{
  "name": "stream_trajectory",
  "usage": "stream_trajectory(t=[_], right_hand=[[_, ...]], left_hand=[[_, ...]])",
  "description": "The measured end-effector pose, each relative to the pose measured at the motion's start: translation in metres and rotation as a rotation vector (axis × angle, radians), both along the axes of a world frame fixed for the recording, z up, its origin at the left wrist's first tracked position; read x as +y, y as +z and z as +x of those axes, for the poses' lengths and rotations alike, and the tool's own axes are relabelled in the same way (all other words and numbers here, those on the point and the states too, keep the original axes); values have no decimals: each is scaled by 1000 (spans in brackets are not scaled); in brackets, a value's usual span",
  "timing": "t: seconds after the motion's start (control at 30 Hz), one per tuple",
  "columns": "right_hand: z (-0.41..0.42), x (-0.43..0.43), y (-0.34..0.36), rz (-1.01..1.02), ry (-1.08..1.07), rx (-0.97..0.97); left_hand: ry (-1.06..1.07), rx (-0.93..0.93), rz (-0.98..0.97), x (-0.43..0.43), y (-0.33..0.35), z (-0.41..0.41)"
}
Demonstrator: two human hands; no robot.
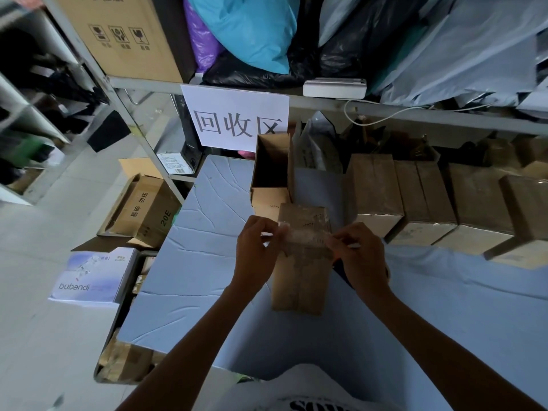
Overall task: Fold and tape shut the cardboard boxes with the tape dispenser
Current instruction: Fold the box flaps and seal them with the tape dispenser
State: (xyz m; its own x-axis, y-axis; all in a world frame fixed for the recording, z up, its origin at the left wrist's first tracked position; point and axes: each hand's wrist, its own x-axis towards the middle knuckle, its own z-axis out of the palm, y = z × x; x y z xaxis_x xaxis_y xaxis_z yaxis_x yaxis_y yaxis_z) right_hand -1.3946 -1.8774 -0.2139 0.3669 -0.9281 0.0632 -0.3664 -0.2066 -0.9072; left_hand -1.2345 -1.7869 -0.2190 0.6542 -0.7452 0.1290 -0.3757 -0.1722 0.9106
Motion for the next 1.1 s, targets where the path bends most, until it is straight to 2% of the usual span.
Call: stream_trajectory(t=[0.13,0.3,0.43,0.47,0.5,0.6,0.63,0.73,0.9,1.1], right_hand=[[9,0,-5,195,-68,-43],[18,0,-4,171,28,100],[20,0,-2,186,-24,100],[21,3,-1,204,-60,75],[22,4,0,259,-96,33],[22,-5,7,646,-198,-202],[21,-10,9,734,-199,-224],[21,-15,12,817,-144,-147],[30,-6,12,674,-116,-30],[35,-20,12,901,-171,-46]], left_hand=[[-2,16,65,-3,-4,9],[4,33,56,-5,-6,15],[17,315,44,-9,-1,18],[12,313,68,-10,-1,19],[7,306,82,-11,0,19],[52,389,94,-11,2,15],[64,400,101,-11,1,13],[80,327,175,-15,1,9],[105,245,189,-18,1,4],[76,300,220,-17,3,14]])
